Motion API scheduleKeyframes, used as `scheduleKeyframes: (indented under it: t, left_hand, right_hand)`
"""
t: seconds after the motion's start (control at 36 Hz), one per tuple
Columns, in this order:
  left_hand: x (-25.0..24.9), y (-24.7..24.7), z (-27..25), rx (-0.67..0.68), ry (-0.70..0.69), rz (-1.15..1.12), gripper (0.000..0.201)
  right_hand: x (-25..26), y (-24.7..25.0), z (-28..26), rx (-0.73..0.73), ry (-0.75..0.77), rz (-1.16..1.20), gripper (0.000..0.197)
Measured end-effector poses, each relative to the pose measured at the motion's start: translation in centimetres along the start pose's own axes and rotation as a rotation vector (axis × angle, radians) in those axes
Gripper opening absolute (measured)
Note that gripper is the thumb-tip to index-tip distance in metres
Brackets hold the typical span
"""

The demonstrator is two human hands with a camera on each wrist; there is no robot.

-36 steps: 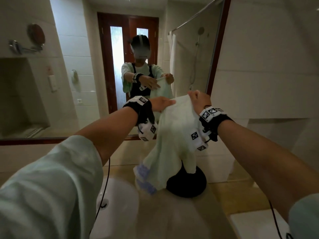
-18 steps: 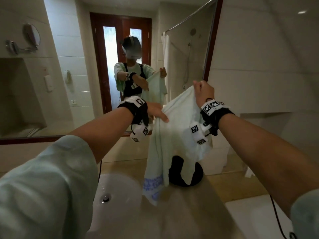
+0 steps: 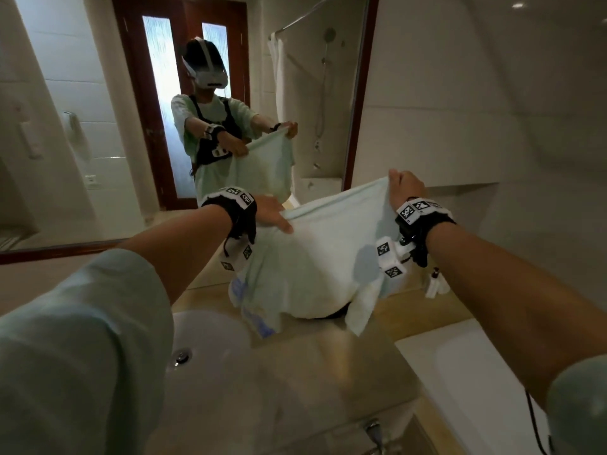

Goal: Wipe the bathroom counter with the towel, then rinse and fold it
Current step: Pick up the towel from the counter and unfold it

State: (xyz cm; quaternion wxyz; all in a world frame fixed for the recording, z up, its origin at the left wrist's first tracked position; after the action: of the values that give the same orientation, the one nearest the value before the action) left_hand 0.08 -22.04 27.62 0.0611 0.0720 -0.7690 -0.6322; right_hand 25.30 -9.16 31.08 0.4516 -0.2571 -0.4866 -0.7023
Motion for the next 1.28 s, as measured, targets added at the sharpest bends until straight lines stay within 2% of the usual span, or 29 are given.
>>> scheduleKeyframes:
  t: [0.06, 0.17, 0.28, 0.42, 0.56, 0.72, 0.94, 1.03, 1.19, 1.28]
  left_hand:
    - [-0.3, 0.1, -0.5, -0.003, 0.013, -0.006, 0.071]
    - [-1.1, -0.2, -0.1, -0.008, -0.004, 0.030, 0.056]
    - [-2.3, -0.2, 0.4, -0.067, 0.003, 0.122, 0.046]
    - [-3.3, -0.5, 1.5, -0.118, 0.075, 0.191, 0.063]
    - [-5.9, -2.6, 2.4, -0.068, 0.173, -0.032, 0.061]
    - [-9.0, -4.2, 3.8, -0.162, 0.239, -0.211, 0.048]
    - [-12.6, -5.5, 3.9, -0.159, 0.296, -0.585, 0.040]
    - [-14.2, -6.6, 3.7, -0.104, 0.311, -0.726, 0.038]
    - [-16.5, -10.0, 2.8, 0.010, 0.335, -0.995, 0.003]
    - [-17.4, -11.8, 2.3, 0.084, 0.325, -1.045, 0.013]
  right_hand:
    - [-0.9, 0.2, -0.1, 0.006, -0.023, -0.018, 0.052]
    - [-2.8, 0.8, -0.2, 0.006, -0.071, -0.052, 0.053]
    - [-4.6, 1.5, 0.0, 0.020, -0.101, -0.099, 0.056]
    - [-7.5, 2.1, 0.0, 0.063, -0.179, -0.142, 0.057]
    - [-11.5, 2.6, -0.5, 0.114, -0.251, -0.121, 0.055]
    - [-14.9, 3.6, -0.9, 0.110, -0.296, -0.058, 0.053]
    - [-16.1, 3.9, -1.1, 0.095, -0.244, 0.096, 0.055]
    - [-15.9, 3.6, -1.4, 0.093, -0.228, 0.153, 0.047]
    - [-15.9, 2.2, -2.6, 0.143, -0.201, 0.208, 0.045]
    - [-16.3, 1.5, -3.2, 0.155, -0.194, 0.209, 0.045]
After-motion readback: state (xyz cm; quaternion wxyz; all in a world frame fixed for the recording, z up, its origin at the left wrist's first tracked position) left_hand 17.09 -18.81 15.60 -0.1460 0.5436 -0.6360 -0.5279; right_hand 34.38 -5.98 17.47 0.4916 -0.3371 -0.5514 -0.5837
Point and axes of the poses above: each hand's wrist, its own z-axis towards the middle knuckle, its own y-axis out of the back of the hand, x = y × z, the point moved 4 cm from there along z, towards the middle knuckle, and after that the axes turned 14 degrees about z, right-handed, at the moved point
